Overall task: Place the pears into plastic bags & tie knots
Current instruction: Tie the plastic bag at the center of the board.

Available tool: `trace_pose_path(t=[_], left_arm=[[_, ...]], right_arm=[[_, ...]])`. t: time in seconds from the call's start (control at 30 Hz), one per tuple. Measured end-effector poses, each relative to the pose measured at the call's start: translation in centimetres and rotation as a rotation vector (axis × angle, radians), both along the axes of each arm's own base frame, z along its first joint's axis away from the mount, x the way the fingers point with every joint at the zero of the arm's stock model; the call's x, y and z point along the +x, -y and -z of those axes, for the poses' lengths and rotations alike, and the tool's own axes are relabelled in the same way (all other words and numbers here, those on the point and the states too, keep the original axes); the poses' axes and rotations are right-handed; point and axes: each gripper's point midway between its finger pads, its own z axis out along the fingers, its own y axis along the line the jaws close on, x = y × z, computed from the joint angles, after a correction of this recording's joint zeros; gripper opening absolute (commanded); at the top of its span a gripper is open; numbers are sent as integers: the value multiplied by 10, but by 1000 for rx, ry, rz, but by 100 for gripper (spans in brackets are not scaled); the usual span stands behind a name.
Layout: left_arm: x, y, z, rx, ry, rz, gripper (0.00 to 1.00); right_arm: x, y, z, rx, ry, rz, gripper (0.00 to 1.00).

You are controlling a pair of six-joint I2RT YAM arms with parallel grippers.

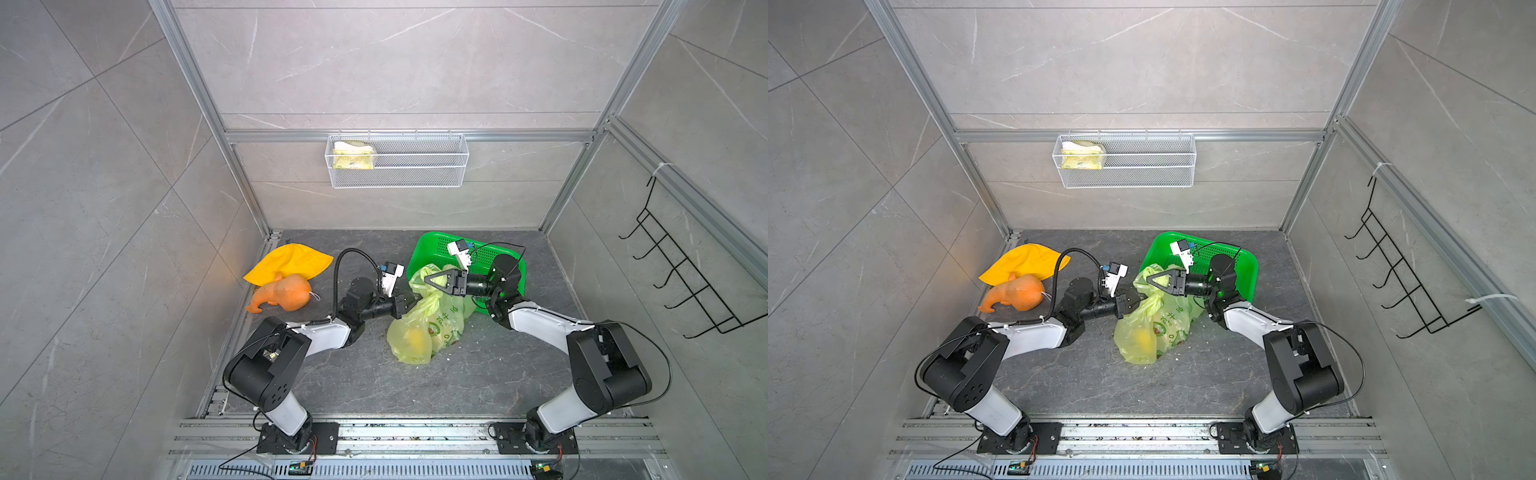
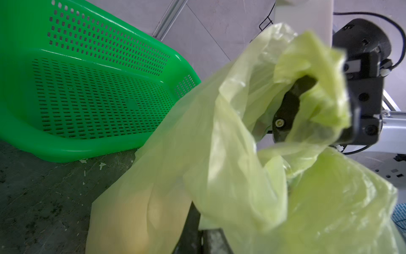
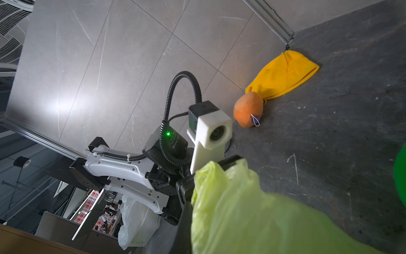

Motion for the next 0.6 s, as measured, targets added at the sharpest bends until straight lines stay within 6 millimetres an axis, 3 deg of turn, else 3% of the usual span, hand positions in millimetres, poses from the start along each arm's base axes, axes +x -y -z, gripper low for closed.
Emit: trace_pose_path(t=[0.1,0.2,0.33,0.47,0.6], left_arm=[[1,16,0,6,-2,30,4],[0,16,2,30,-9,29,35],[-2,-20,-2,77,-18,-70,58],[-1,-68,-40,57,52,-207,65],[-3,-81,-89,-12,137,-244,68]], right_arm=[[1,-1,-1,17,-7,-10,0],[1,-1,0,20,-10,-14,0],[0,-1,0,17,-2,-21,0],[-1,-1,3,10,7,-28,0],[-2,-2,5,2,9,-34,0]])
